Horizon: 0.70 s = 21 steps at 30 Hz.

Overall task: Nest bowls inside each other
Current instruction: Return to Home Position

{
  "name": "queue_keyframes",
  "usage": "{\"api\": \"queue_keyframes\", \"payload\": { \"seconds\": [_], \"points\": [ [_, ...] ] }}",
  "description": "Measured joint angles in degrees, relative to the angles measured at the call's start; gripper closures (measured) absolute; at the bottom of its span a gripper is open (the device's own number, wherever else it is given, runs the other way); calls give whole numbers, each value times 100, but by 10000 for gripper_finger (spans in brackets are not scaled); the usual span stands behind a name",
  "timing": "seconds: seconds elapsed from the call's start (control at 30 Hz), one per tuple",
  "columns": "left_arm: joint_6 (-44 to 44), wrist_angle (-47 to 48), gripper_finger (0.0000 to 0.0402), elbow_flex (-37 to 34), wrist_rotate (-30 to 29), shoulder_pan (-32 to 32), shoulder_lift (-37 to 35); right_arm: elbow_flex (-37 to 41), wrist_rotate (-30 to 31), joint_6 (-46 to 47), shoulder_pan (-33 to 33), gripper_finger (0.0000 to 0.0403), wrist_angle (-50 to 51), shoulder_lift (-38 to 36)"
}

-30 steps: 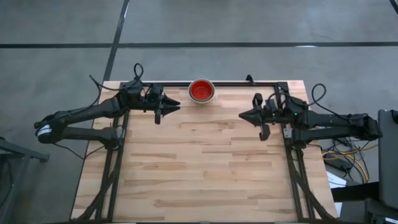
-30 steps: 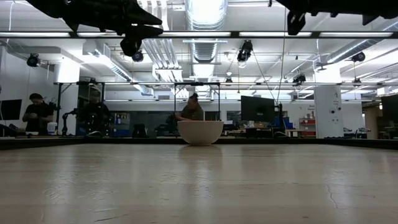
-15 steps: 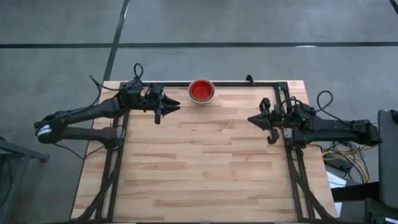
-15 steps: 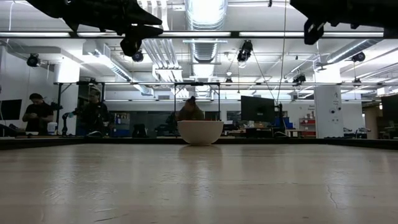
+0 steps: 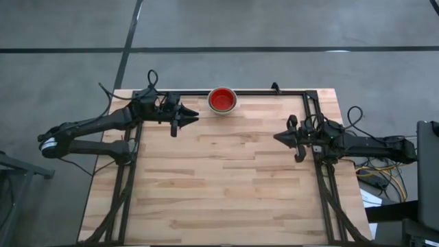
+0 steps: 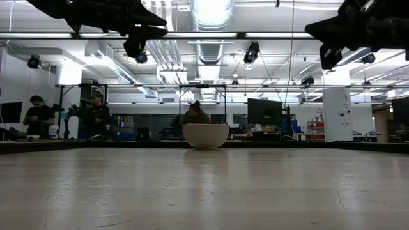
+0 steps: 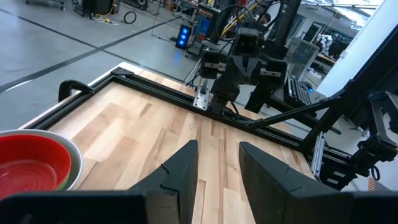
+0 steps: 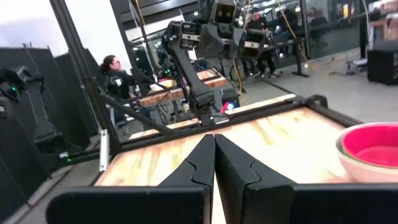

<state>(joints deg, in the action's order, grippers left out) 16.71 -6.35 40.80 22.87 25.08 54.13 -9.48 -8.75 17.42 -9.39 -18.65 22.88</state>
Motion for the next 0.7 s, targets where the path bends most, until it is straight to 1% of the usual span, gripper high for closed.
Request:
{"api": "queue_keyframes", "payload": {
  "seconds": [0.1,0.43,0.7],
  "points": [
    [0,0,280,0,0,0,0,100,-20,175,2,394,-1,-159],
    [0,-1,280,-1,0,-1,0,328,-31,206,4,394,-23,-734],
    [0,0,280,0,0,-1,0,340,-33,171,3,394,-69,-906]
  ]
}}
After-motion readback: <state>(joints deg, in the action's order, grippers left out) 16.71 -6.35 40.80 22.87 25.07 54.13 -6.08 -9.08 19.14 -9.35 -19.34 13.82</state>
